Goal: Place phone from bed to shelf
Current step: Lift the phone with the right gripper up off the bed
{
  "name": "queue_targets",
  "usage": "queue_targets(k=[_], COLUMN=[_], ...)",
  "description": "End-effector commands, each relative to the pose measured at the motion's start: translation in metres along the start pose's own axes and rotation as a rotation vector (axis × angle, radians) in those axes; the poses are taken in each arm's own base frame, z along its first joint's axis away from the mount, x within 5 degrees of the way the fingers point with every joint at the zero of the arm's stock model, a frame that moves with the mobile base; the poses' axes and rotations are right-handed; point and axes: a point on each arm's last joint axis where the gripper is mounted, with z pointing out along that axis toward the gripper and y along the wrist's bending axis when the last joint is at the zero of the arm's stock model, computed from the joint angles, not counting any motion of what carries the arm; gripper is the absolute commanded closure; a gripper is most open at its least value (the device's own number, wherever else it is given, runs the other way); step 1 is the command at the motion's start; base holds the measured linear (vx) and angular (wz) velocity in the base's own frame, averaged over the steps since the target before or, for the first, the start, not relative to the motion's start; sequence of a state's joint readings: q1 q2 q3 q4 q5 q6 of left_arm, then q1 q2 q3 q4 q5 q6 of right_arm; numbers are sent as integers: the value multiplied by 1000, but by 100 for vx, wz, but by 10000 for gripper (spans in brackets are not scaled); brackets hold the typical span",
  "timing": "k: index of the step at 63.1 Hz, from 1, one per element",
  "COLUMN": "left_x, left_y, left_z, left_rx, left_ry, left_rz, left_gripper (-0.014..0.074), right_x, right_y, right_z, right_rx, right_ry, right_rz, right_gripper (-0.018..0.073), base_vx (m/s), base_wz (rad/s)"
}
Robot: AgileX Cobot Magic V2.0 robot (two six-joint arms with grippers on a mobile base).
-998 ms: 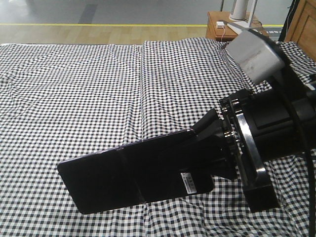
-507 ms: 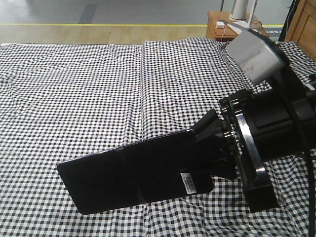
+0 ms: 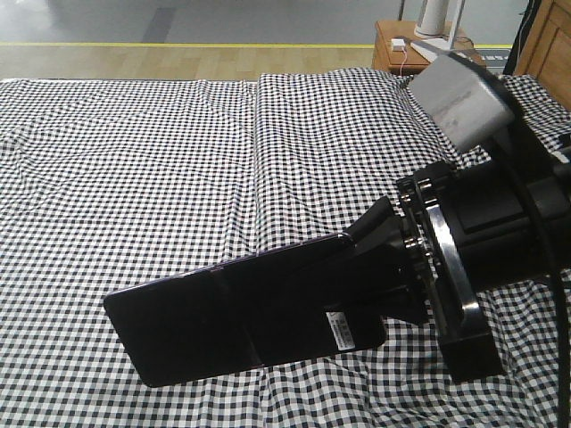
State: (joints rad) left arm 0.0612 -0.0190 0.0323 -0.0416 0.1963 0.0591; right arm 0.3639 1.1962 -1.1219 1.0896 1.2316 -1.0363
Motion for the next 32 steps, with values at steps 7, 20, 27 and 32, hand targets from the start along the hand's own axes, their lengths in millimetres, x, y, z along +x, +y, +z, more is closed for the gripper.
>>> queue_targets(k=[7, 20, 27, 32], left_x=[-4, -4, -4, -4], left_y=[0, 0, 0, 0], left_z=[0, 0, 0, 0], left_rx=[-3, -3, -3, -3], left_ry=[-71, -71, -71, -71], left_rz=[-9, -9, -9, -9], left_gripper=[595, 595, 595, 595], right_x=[-12, -12, -12, -12], right_y=[18, 18, 18, 18], right_z=[-8, -8, -8, -8], right_rx=[-81, -81, -81, -81], right_ry=[-73, -73, -73, -73], right_rz=[-16, -16, -16, -16], right_gripper=[561, 561, 561, 561], base_vx=[0, 0, -1, -2], base_wz=[0, 0, 3, 7])
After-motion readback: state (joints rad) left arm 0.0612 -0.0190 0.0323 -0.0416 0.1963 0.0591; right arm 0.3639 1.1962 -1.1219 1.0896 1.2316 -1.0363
